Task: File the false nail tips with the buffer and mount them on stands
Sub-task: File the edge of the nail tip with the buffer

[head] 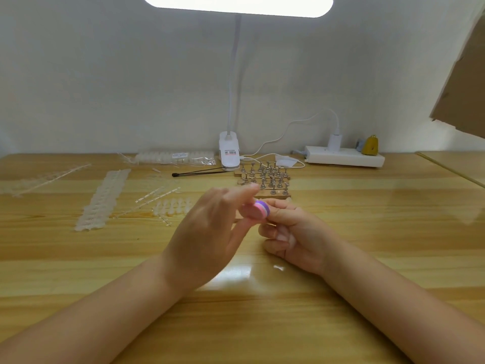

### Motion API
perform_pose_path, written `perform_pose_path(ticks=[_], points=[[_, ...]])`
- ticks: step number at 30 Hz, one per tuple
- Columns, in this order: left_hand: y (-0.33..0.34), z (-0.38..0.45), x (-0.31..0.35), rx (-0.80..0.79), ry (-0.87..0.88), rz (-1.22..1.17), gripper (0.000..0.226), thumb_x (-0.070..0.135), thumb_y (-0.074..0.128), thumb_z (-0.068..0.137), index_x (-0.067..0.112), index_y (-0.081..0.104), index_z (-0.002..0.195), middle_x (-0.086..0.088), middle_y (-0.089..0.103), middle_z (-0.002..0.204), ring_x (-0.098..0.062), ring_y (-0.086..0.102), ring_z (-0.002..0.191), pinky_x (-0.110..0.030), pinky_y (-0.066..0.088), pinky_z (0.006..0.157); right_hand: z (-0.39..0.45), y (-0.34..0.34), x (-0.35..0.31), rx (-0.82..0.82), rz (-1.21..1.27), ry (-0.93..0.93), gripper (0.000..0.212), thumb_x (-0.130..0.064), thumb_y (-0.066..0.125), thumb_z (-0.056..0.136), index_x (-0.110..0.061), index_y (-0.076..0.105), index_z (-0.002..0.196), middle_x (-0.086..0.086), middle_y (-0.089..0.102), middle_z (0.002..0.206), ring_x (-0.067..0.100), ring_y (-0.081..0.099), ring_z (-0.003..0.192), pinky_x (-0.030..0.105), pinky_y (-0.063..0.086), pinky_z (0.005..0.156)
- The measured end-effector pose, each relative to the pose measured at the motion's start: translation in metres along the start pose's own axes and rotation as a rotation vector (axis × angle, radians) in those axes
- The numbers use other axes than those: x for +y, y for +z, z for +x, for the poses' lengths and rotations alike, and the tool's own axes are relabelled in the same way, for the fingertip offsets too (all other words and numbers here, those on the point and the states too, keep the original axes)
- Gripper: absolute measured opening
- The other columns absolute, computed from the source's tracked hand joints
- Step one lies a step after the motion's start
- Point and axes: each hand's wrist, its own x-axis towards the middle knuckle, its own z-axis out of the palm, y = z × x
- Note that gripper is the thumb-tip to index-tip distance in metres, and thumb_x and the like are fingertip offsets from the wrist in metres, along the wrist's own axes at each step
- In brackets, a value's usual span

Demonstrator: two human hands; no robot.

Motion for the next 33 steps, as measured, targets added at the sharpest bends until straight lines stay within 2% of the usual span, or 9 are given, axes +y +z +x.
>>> perform_pose_path(ticks=[2,5,10,15,18,21,26,30,33], points=[[0.000,0.000,0.000,-0.045,0.018,0.055,0.045,0.014,0.065,0.089,0.012,0.041,0.126,-0.004,0.066,0.096,-0.015,0.055,0.088,-0.014,0.036,0.090,0.000,0.000,-0.001,-0.008,-0.010,0.016,0.004,-0.014,0.059,0.080,-0.013,0.063,0.082,-0.004,0.049,0.064,0.004,0.039,0.048,0.014,0.023,0.037],[-0.005,0.000,-0.006,-0.024,-0.057,0.102,0.052,0.008,0.070,0.084,0.011,0.039,0.127,-0.004,0.066,0.092,-0.015,0.054,0.085,-0.021,0.040,0.084,0.001,0.000,-0.001,0.005,0.001,0.028,0.012,-0.019,0.061,0.077,-0.016,0.067,0.068,-0.004,0.045,0.062,0.005,0.037,0.047,0.014,0.022,0.037],[-0.002,0.004,0.005,-0.043,0.113,0.012,0.047,0.012,0.064,0.089,0.010,0.040,0.129,0.003,0.066,0.100,-0.014,0.058,0.089,-0.019,0.040,0.091,0.001,0.000,-0.001,-0.066,-0.057,0.014,0.006,-0.012,0.065,0.074,-0.017,0.067,0.072,-0.005,0.047,0.063,0.004,0.040,0.047,0.014,0.026,0.038],[-0.009,0.003,-0.005,-0.029,0.003,0.086,0.047,0.008,0.064,0.085,0.011,0.040,0.126,-0.005,0.069,0.092,-0.019,0.060,0.085,-0.028,0.046,0.084,0.001,-0.001,0.000,-0.070,-0.031,0.042,0.007,-0.019,0.058,0.079,-0.015,0.061,0.074,-0.004,0.043,0.064,0.005,0.040,0.048,0.014,0.022,0.039],[-0.008,0.005,0.001,-0.008,0.124,0.045,0.045,0.009,0.064,0.087,0.010,0.040,0.126,0.000,0.066,0.098,-0.015,0.058,0.090,-0.023,0.043,0.089,0.002,-0.002,0.001,-0.109,-0.063,0.031,0.010,-0.015,0.059,0.080,-0.017,0.064,0.071,-0.005,0.046,0.062,0.004,0.041,0.047,0.014,0.022,0.040],[-0.004,0.005,0.006,-0.065,0.217,0.055,0.043,0.010,0.063,0.089,0.009,0.041,0.127,-0.001,0.069,0.100,-0.018,0.060,0.092,-0.028,0.048,0.088,0.001,-0.001,-0.002,-0.130,-0.079,0.045,0.015,-0.010,0.059,0.078,-0.017,0.066,0.066,-0.004,0.046,0.060,0.005,0.041,0.048,0.014,0.024,0.039],[-0.016,0.005,-0.010,-0.061,0.099,0.138,0.041,0.010,0.059,0.089,0.008,0.039,0.126,-0.006,0.069,0.092,-0.026,0.066,0.081,-0.042,0.052,0.077,0.002,-0.001,0.000,-0.098,-0.030,0.078,0.013,-0.020,0.055,0.080,-0.015,0.061,0.070,-0.003,0.042,0.061,0.007,0.041,0.050,0.014,0.024,0.037],[-0.005,0.004,0.002,-0.088,0.300,0.070,0.042,0.011,0.062,0.092,0.009,0.040,0.128,0.000,0.063,0.108,-0.019,0.063,0.089,-0.034,0.050,0.083,0.001,0.001,-0.002,-0.134,-0.095,0.068,0.018,-0.010,0.057,0.079,-0.017,0.064,0.064,-0.003,0.045,0.059,0.006,0.042,0.047,0.015,0.027,0.039],[-0.009,0.005,-0.005,-0.090,0.235,0.117,0.044,0.009,0.064,0.089,0.009,0.040,0.127,-0.001,0.066,0.102,-0.020,0.063,0.085,-0.035,0.051,0.080,0.000,0.001,-0.002,-0.118,-0.081,0.085,0.018,-0.014,0.058,0.083,-0.017,0.063,0.065,-0.003,0.040,0.060,0.007,0.040,0.049,0.015,0.025,0.038]])
